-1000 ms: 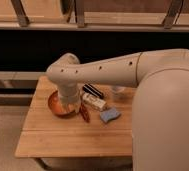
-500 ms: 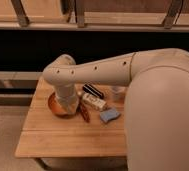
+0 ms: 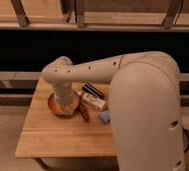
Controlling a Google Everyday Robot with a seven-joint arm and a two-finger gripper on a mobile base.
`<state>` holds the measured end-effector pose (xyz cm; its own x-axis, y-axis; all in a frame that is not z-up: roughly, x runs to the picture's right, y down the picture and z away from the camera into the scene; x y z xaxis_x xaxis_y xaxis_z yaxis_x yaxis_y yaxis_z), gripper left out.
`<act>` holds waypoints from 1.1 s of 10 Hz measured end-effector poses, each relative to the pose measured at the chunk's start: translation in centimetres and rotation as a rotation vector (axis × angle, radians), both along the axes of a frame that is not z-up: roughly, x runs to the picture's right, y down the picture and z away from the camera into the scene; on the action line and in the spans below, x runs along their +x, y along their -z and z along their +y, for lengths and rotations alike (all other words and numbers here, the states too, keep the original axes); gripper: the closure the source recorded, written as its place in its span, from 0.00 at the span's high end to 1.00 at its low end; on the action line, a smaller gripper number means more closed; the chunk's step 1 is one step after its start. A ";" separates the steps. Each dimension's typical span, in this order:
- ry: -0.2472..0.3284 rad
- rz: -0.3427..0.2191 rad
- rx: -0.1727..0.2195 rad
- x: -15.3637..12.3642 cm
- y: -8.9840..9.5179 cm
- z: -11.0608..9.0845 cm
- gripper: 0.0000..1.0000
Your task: Push the ceramic bowl across the table
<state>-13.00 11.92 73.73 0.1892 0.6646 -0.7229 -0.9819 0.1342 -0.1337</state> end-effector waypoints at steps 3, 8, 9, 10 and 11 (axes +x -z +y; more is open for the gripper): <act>-0.001 0.000 0.000 0.0 0.1 0.0 0.00; 0.057 -0.049 -0.158 -1.9 -0.3 3.1 0.00; 0.062 -0.064 -0.203 -2.6 -0.9 3.8 0.00; 0.072 -0.070 -0.242 -3.2 -1.8 4.4 0.00; 0.084 -0.072 -0.271 -3.4 -2.4 4.7 0.00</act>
<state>-16.43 16.67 76.08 0.2927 0.4293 -0.8544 -0.9555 0.1642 -0.2449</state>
